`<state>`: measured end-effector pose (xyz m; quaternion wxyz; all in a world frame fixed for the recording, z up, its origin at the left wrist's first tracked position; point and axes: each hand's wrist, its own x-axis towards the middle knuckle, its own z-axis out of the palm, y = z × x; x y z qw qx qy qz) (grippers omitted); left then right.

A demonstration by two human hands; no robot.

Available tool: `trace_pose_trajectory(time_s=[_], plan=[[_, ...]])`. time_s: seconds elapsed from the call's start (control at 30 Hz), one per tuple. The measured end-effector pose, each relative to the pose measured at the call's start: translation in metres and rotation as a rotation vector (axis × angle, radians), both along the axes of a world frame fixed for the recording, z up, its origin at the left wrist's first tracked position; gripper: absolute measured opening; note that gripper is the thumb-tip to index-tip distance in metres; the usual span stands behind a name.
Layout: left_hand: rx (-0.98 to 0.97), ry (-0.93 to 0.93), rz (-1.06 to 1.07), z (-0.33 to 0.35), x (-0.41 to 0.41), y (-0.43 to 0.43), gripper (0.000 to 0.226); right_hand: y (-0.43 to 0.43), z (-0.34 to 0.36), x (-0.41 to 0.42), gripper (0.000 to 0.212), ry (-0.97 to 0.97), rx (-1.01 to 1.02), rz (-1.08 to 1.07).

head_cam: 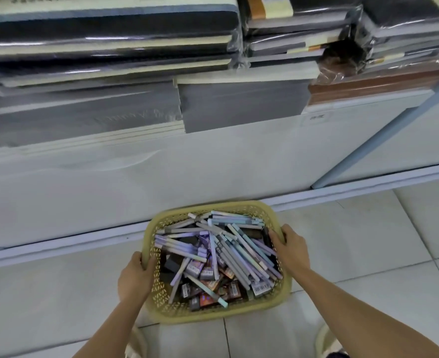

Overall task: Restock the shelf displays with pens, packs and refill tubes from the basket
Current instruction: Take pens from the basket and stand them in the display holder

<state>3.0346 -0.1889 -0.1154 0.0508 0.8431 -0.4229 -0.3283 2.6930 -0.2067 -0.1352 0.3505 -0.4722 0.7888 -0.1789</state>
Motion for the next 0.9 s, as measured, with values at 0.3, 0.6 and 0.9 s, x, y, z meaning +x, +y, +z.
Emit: trace_pose_trajectory(time_s=[0.3,0.6,0.9], plan=[[-0.247,0.021,-0.355,0.028,-0.084,-0.008,0.016,-0.025,0.028,0.033,0.033,0.129,-0.11,0.408],[-0.116,0.073,-0.279,0.005,-0.123,-0.015,0.028,-0.021,0.008,0.055,0.048,0.127,0.246,0.651],[-0.126,0.227,-0.236,0.006,-0.114,-0.008,0.024,-0.022,0.008,0.045,0.022,-0.155,0.277,0.585]])
